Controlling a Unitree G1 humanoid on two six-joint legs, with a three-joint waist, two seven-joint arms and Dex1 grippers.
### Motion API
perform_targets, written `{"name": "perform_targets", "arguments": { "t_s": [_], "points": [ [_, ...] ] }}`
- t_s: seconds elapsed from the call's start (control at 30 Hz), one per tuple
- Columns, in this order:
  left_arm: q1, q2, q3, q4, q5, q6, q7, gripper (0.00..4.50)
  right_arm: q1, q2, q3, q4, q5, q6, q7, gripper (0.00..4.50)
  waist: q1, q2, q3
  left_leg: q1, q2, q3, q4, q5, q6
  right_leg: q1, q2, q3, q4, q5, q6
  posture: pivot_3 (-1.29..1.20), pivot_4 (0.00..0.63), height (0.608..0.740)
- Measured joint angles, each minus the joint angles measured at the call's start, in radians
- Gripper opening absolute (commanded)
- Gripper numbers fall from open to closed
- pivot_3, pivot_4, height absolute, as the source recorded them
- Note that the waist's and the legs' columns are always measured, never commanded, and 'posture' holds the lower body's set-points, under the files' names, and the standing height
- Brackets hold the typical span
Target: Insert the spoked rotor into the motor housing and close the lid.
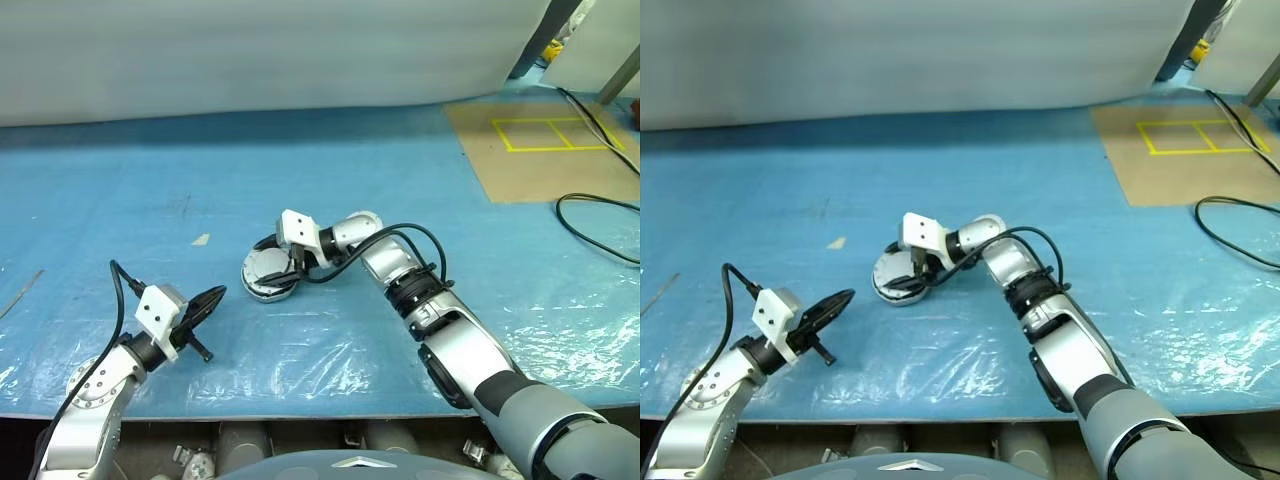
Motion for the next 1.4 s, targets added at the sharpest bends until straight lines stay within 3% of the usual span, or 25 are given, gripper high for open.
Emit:
{"name": "perform_targets", "arguments": {
  "t_s": [0.83, 1.4],
  "points": [
    [0.06, 0.007, 0.001, -0.031, -0.005, 0.001, 0.005, 0.0, 0.019, 0.041, -0.019, 0.138, -0.007, -0.127, -0.112, 2.98, 0.002, 0.0, 0.0, -0.001, 0.002, 0.0, 0.01, -0.002, -0.003, 0.0, 0.0, 0.001, 0.005, -0.001, -0.003, 0.0, 0.15, 0.74],
    [0.041, 0.011, 0.0, -0.031, -0.006, 0.011, 0.005, 0.0, 0.024, 0.036, -0.019, 0.246, -0.013, -0.269, -0.137, 2.98, 0.003, 0.003, -0.001, 0.012, 0.001, 0.0, 0.01, -0.003, -0.003, 0.016, -0.001, 0.001, 0.004, -0.002, -0.003, 0.0, 0.15, 0.74]
  ]
}}
